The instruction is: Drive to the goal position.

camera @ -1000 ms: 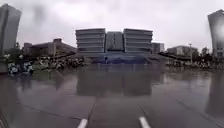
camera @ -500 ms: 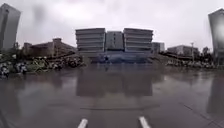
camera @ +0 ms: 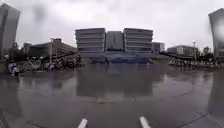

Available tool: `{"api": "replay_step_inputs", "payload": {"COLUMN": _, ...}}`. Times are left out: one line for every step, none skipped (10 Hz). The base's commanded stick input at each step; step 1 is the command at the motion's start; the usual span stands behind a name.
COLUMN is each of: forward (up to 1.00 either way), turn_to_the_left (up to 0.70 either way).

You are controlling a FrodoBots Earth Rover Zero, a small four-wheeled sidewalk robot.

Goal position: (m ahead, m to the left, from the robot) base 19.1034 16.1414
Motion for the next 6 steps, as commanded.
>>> {"api": "replay_step_inputs", "payload": {"forward": 0.95, "turn_to_the_left": 0.00}}
{"api": "replay_step_inputs", "payload": {"forward": 0.96, "turn_to_the_left": 0.00}}
{"api": "replay_step_inputs", "payload": {"forward": 0.96, "turn_to_the_left": 0.00}}
{"api": "replay_step_inputs", "payload": {"forward": 0.96, "turn_to_the_left": 0.00}}
{"api": "replay_step_inputs", "payload": {"forward": 0.96, "turn_to_the_left": 0.00}}
{"api": "replay_step_inputs", "payload": {"forward": 0.96, "turn_to_the_left": 0.00}}
